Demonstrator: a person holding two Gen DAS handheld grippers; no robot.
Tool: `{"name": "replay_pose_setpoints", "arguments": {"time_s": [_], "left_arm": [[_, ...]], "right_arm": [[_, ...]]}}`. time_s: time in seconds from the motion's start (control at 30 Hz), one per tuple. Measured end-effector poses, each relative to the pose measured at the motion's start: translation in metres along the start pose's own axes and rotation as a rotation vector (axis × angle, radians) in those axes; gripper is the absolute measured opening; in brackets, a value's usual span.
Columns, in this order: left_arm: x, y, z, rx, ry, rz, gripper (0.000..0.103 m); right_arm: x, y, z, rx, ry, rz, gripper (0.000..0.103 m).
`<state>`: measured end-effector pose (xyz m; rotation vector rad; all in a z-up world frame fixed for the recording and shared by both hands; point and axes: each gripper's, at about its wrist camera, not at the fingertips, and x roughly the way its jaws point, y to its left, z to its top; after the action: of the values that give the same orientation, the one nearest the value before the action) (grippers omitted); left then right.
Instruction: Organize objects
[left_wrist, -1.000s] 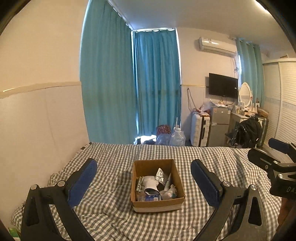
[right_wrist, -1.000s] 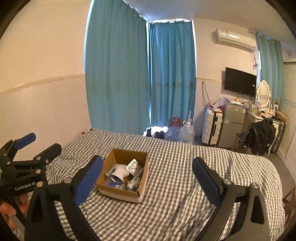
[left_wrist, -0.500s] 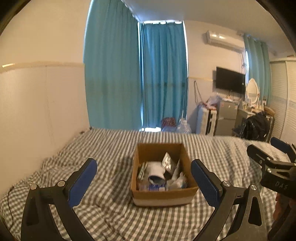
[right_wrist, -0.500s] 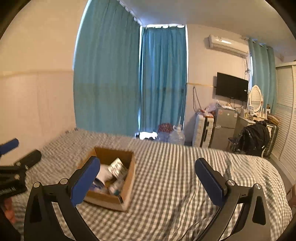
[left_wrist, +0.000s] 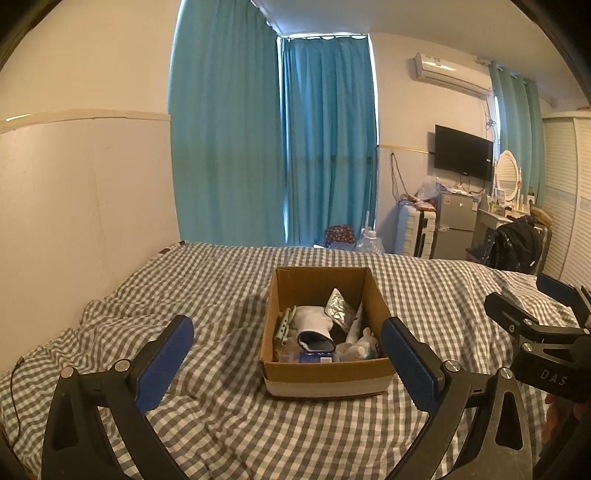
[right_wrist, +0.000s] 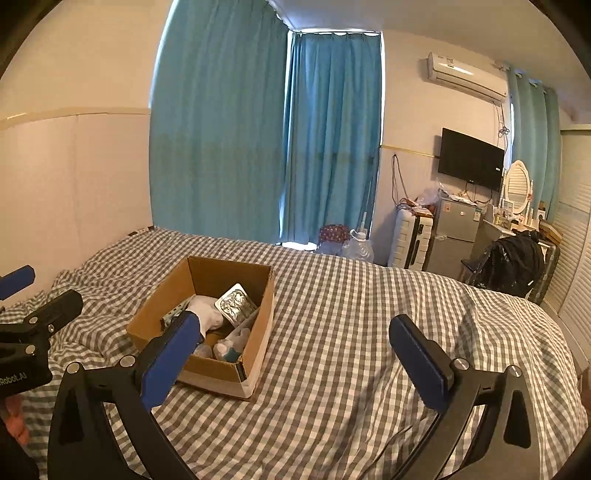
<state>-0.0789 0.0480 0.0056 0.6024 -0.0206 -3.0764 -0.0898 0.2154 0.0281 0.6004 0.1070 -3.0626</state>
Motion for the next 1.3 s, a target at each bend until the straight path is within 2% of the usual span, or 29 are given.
{"name": "replay_pose_setpoints", "arguments": {"time_s": [1.3], "left_arm": [[0.0040, 0.0032, -0.0061, 0.000, 0.031, 0.004, 0.103]], "right_arm": [[-0.0008, 0.0003, -0.0048, 0.003, 0.014, -0.001, 0.103]]}}
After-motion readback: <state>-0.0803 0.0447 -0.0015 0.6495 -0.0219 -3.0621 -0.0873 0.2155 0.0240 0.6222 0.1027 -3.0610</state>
